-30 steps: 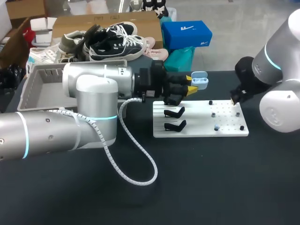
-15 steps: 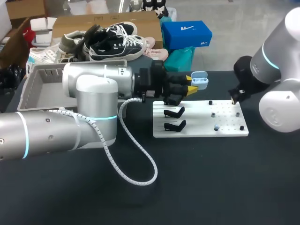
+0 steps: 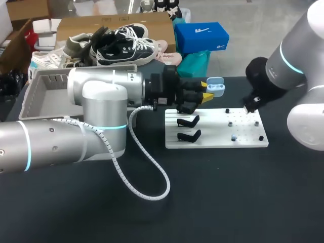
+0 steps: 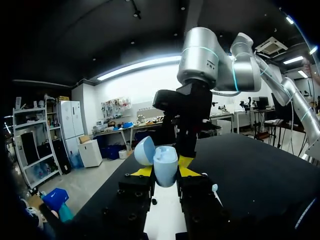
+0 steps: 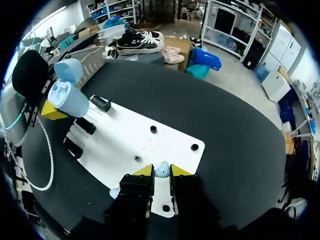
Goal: Pick up each earbud case from the left stands, insert the matching earbuds, close the lid, and place the case in the box.
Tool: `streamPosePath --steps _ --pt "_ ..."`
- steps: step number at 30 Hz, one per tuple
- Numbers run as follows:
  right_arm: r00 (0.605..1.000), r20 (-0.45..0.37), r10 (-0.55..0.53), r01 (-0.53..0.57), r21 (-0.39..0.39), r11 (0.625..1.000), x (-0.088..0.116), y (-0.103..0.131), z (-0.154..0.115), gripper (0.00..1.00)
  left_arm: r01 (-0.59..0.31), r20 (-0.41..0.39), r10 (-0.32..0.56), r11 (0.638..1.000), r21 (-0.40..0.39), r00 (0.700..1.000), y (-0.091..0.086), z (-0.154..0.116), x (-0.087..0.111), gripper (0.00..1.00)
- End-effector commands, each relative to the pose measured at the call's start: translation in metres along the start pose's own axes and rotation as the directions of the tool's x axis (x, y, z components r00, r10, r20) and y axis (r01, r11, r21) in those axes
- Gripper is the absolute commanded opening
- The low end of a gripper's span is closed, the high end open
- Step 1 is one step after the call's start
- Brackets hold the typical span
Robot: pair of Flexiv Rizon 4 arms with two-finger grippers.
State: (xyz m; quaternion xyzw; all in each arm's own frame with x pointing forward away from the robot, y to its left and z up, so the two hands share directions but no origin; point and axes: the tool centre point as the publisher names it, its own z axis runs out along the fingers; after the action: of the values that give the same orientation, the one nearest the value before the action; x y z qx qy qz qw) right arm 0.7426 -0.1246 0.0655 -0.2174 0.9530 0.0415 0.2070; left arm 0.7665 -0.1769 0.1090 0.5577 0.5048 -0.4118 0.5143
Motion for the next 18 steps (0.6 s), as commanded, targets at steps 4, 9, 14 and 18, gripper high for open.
streamPosePath --steps 4,9,14,18 --pt "1.000 -0.022 -0.021 0.023 0.087 0.996 0.019 0.045 -0.047 0.00 -0.001 0.003 0.001 1.000 0.000 1.000 0.000 0.000 0.001 0.00" --pt "0.999 -0.020 -0.026 0.028 0.078 0.997 0.021 0.054 -0.051 0.00 -0.001 0.003 0.001 1.000 0.000 1.000 0.000 0.000 0.001 0.00" --pt "0.999 -0.020 -0.026 0.028 0.078 0.997 0.021 0.054 -0.051 0.00 -0.001 0.003 0.001 1.000 0.000 1.000 0.000 0.000 0.001 0.00" --pt "0.999 -0.020 -0.026 0.028 0.078 0.997 0.021 0.054 -0.051 0.00 -0.001 0.003 0.001 1.000 0.000 1.000 0.000 0.000 0.001 0.00"
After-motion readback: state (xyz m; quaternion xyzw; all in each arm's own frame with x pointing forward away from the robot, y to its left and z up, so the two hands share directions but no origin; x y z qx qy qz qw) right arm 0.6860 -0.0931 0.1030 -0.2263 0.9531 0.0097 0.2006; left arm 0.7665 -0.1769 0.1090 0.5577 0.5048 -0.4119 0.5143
